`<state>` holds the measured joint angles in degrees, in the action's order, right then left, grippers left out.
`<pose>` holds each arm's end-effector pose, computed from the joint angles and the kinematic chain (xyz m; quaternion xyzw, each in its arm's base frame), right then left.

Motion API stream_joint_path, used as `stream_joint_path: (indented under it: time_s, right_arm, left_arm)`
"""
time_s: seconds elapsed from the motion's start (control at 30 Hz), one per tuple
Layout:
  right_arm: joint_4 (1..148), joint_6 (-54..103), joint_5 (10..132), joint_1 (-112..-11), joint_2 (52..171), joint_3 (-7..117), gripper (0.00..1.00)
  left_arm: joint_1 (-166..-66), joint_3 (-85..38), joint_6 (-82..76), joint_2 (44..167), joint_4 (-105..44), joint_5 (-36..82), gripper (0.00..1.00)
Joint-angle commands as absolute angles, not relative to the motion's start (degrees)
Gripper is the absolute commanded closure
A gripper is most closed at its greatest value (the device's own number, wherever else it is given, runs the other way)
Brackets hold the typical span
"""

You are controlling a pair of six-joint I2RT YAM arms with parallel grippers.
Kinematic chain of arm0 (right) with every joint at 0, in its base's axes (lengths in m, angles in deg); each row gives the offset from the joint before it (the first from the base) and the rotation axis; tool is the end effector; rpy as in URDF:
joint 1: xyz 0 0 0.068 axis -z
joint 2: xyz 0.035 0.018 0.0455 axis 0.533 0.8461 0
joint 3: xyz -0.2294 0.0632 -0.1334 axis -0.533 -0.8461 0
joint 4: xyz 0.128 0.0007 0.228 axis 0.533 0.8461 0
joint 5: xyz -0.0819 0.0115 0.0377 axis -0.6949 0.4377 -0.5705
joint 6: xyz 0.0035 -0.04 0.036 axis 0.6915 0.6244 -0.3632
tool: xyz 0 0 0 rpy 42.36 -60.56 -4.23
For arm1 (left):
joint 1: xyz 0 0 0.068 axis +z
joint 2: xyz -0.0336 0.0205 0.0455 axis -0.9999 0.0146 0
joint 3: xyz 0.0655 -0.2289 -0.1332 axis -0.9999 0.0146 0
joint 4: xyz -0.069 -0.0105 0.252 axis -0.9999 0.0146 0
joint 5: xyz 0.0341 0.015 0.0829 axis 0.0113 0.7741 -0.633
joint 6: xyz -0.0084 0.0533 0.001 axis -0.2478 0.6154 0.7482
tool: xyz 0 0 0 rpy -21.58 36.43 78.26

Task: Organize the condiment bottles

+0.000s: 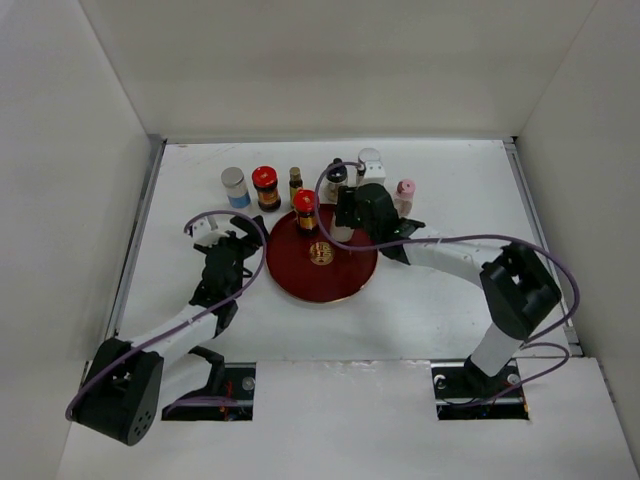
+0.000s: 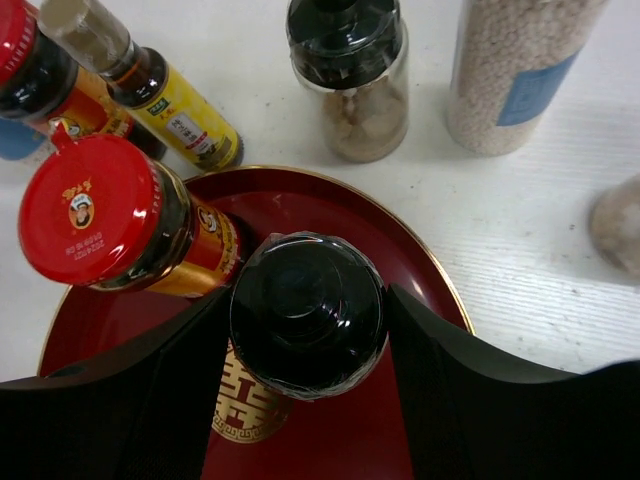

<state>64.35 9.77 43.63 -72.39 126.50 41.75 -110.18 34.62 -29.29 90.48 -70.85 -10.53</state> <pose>0.3006 0.2378 0.2451 -0.0396 0.8317 0.1484 0.5335 0.1992 -0.0601 0.2005 -0.2560 0.6799 -0.1918 0.6599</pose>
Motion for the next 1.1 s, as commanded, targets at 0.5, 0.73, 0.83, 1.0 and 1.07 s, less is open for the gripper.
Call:
stream_joint_path:
  time_s: [0.5,0.73,0.83,1.0,1.07]
  right_arm:
    - [48.93,14.54,38.35,-75.67,129.87,45.12,0.16]
    - [48.93,13.93,38.53,-75.67,118.27,37.93,0.11]
    - [48.75,12.35,38.61,-75.67,112.82,33.01,0.21]
    - [49.45,10.41,39.05,-75.67,104.82,25.44,0.62]
    - [49.63,10.59,39.66,-75.67,102.44,23.07,0.62]
  left_arm:
    - [-112.05,30.37,-27.59,94.2,-71.91,-10.52,0.1]
    - [-115.04,19.75,-24.09,96.47,-60.14,-14.65,0.09]
    - [-115.13,11.49,-21.45,101.39,-51.96,-15.18,0.09]
    - [-113.03,3.48,-19.51,109.31,-48.0,-15.18,0.1]
    - [-112.67,1.02,-18.28,111.59,-47.12,-15.0,0.1]
